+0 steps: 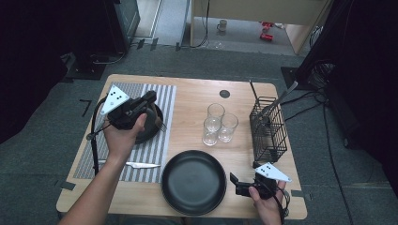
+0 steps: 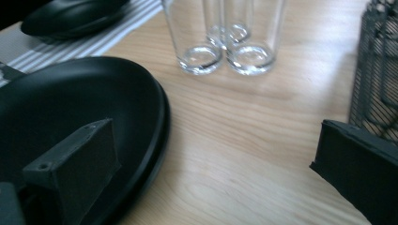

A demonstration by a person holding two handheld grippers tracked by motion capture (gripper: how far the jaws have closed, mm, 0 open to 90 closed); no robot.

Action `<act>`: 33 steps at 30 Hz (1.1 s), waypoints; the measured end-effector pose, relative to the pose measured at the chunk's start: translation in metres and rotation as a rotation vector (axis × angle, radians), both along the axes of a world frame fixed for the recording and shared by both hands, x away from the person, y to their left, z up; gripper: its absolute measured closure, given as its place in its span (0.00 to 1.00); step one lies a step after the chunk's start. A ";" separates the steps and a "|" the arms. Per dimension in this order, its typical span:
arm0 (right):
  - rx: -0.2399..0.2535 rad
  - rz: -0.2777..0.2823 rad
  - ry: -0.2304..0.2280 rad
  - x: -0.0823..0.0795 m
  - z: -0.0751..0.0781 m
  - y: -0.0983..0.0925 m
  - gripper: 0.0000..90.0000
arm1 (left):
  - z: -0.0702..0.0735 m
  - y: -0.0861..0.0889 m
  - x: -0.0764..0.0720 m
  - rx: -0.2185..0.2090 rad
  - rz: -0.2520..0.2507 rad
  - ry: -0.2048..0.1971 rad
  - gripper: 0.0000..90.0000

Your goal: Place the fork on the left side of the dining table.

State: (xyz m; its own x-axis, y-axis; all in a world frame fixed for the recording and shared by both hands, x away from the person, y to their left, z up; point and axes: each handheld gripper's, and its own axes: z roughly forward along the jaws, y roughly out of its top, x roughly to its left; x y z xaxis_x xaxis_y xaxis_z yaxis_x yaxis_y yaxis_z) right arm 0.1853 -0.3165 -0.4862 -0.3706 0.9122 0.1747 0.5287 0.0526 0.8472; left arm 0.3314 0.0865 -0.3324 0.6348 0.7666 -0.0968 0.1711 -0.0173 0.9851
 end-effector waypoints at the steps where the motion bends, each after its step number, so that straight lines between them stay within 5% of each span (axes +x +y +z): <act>1: 0.000 -0.006 0.003 0.000 -0.003 -0.003 0.00 | 0.000 0.000 0.001 0.001 0.000 0.003 0.98; 15: -0.034 -0.040 0.099 -0.002 -0.034 -0.026 0.00 | -0.001 -0.006 0.023 0.005 0.025 0.019 0.98; 29: -0.223 -0.075 0.179 0.005 -0.040 -0.019 0.00 | -0.009 -0.009 0.043 -0.005 0.076 0.023 0.98; 33: -0.221 -0.077 0.183 0.006 -0.040 -0.019 0.00 | -0.010 -0.006 0.049 -0.026 0.092 0.035 0.98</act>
State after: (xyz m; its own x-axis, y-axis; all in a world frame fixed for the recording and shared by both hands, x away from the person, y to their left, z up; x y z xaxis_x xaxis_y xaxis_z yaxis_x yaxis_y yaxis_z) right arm 0.1910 -0.3350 -0.5267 -0.2798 0.9597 0.0266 0.6811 0.1789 0.7100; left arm 0.3806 0.0805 -0.3425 0.5578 0.8184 -0.1382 0.2048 0.0256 0.9785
